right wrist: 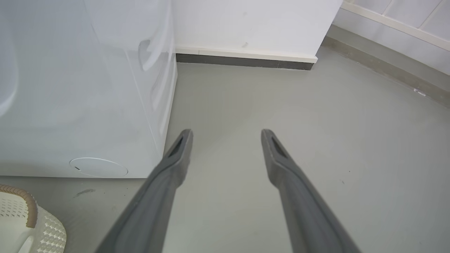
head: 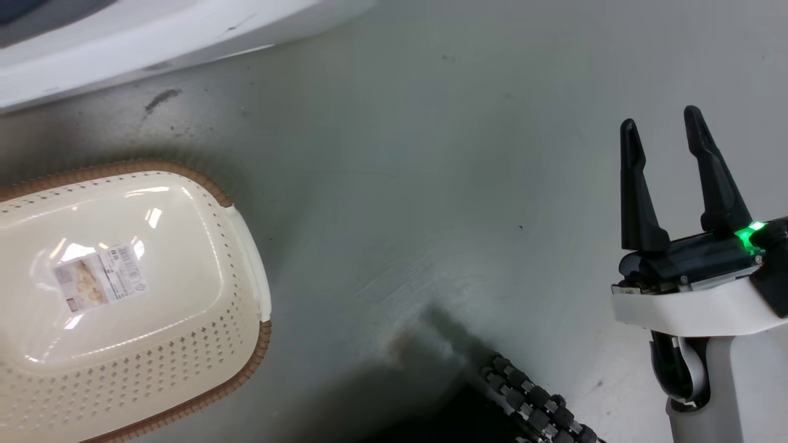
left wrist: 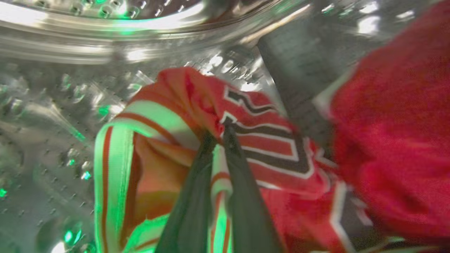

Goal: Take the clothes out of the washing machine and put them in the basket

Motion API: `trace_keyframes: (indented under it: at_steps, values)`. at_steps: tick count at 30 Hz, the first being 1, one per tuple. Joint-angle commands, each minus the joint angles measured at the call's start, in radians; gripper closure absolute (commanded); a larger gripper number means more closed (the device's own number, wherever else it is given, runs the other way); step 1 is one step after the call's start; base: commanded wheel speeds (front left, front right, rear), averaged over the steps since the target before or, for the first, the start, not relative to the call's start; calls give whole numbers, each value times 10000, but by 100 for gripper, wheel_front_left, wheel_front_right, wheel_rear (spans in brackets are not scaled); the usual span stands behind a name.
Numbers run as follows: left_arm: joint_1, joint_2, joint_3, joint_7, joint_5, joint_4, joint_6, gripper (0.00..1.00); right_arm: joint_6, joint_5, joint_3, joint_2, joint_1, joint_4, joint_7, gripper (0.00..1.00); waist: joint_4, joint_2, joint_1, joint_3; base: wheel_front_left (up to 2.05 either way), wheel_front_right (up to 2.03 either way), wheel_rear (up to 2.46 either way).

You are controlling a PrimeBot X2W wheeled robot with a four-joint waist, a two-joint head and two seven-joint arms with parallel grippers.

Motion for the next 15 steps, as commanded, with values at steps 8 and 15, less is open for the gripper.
trace_keyframes:
  at_steps: [8, 15]
  values:
    - [1643, -888, 192, -2672, -635, 731, 215, 100, -10, -572, -570, 3, -172, 328, -18, 0, 841, 0, -1, -1588, 0, 0, 0]
    - [3485, -1699, 640, -5005, -1549, 1308, 221, 100, -10, -1044, -833, 4, 143, 638, -19, 0, 1472, 0, -1, -3069, 0, 0, 0]
